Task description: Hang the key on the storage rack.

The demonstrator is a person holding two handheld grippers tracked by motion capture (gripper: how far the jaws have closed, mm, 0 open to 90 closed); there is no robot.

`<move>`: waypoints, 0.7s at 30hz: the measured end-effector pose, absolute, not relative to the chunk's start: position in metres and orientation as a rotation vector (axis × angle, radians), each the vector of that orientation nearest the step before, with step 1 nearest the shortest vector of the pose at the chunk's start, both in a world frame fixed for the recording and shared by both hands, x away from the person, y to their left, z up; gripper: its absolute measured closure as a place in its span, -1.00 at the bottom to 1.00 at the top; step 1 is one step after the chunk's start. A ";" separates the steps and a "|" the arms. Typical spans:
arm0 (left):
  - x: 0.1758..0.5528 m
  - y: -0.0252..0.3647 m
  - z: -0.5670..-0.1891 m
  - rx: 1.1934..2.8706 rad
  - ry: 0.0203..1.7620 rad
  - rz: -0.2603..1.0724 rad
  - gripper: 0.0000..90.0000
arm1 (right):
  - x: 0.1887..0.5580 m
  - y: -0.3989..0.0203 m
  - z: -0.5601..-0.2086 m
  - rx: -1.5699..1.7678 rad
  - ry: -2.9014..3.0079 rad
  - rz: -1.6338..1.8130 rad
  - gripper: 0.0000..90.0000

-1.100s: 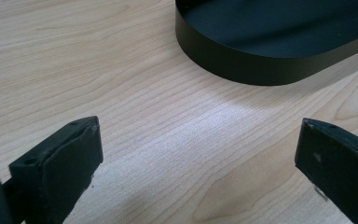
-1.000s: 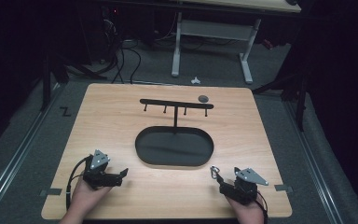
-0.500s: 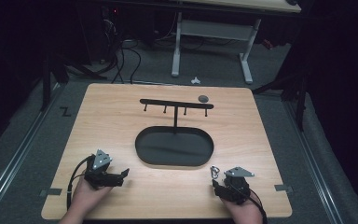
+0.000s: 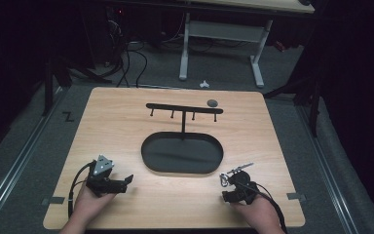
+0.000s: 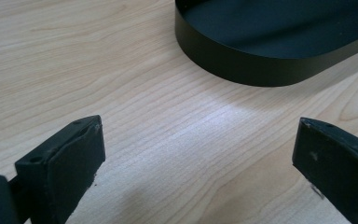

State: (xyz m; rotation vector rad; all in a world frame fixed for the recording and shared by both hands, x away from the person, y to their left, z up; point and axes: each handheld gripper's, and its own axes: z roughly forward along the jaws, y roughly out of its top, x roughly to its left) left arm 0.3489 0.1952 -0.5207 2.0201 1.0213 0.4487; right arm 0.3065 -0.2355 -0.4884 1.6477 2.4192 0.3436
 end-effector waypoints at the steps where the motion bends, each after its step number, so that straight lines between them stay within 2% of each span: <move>1: 0.349 0.195 -0.521 2.029 1.013 0.449 -0.93 | 0.308 -0.233 -0.489 1.661 2.432 0.308 0.03; 21: 0.347 0.187 -0.524 2.076 0.960 0.418 -0.93 | 0.341 -0.223 -0.489 1.804 2.526 0.044 0.14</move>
